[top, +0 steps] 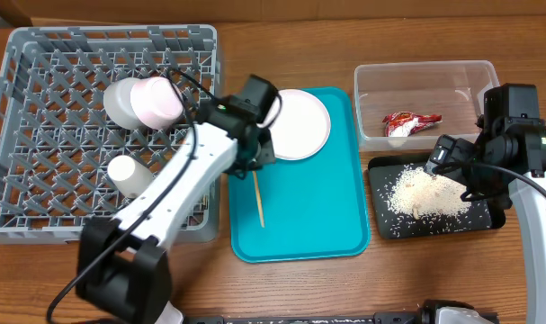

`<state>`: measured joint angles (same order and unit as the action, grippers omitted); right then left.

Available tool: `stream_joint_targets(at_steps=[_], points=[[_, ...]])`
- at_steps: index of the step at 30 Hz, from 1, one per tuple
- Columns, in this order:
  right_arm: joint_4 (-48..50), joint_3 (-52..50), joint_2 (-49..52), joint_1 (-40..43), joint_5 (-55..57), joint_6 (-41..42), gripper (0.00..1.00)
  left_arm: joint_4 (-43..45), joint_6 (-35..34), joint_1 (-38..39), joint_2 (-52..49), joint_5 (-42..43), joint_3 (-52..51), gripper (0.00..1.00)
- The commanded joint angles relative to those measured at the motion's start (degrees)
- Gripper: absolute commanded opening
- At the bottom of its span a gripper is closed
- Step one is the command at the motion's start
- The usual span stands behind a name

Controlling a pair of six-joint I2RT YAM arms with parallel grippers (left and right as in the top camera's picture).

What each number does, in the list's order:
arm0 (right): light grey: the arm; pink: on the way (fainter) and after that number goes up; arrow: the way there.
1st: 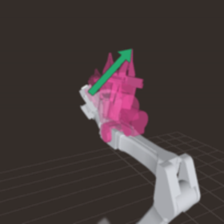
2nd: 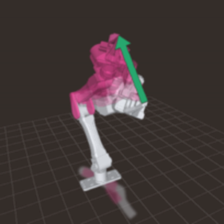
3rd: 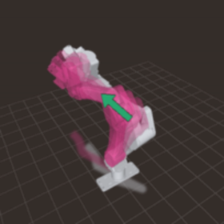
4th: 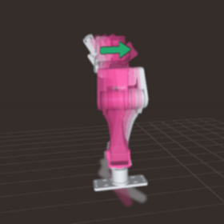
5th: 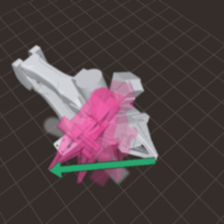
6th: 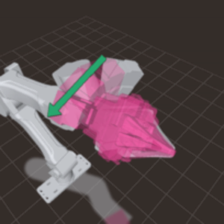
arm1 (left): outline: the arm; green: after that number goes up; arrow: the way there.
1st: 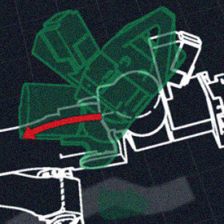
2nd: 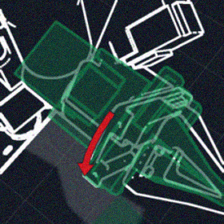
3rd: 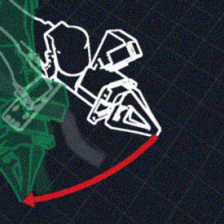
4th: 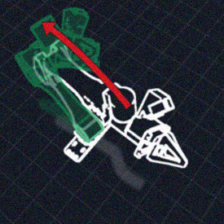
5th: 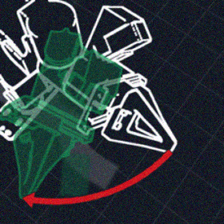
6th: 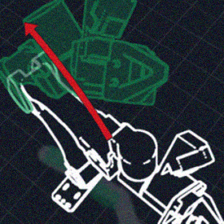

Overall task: Sort waste into correct bins and load items into the dishwasher
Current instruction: 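Carry the second chopstick into the dish rack and release it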

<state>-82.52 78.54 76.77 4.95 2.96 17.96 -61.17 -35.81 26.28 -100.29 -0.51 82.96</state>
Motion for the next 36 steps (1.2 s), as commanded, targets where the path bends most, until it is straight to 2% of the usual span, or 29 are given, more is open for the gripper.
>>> stream_joint_targets(at_steps=[1,6,13,18,29,30,31,32,36], points=[[0.17,0.50,-0.22,0.28,-0.04,-0.39,1.00,-1.77,8.41,-4.79,3.48,-1.44,3.54,0.04],[0.11,0.50,-0.22,0.28,-0.04,-0.37,1.00,-4.00,12.61,-11.17,4.11,-1.42,6.38,0.04],[0.81,0.50,-0.22,0.28,-0.04,-0.37,1.00,-1.25,19.19,-17.64,4.00,-5.62,6.40,0.04],[0.83,0.50,-0.22,0.28,-0.09,-0.35,1.00,1.55,23.67,-19.19,2.78,-7.41,6.34,0.04],[0.63,0.50,-0.22,0.28,-0.09,-0.37,1.00,2.10,24.46,-19.12,-5.38,-6.45,6.34,0.04],[0.52,0.50,-0.22,0.28,-0.09,-0.37,1.00,2.12,24.46,-19.15,-5.77,-5.90,6.34,0.05],[0.42,0.50,-0.22,0.28,-0.09,-0.37,1.00,2.32,24.46,-19.15,-6.10,-5.57,6.34,0.11],[0.33,0.50,-0.22,0.28,-0.09,-0.37,1.00,2.49,24.46,-19.15,-6.27,-5.44,6.34,0.22],[0.57,0.50,-0.22,0.28,-0.07,-0.37,1.00,3.10,24.48,-19.15,-6.93,-5.64,6.34,0.29]])
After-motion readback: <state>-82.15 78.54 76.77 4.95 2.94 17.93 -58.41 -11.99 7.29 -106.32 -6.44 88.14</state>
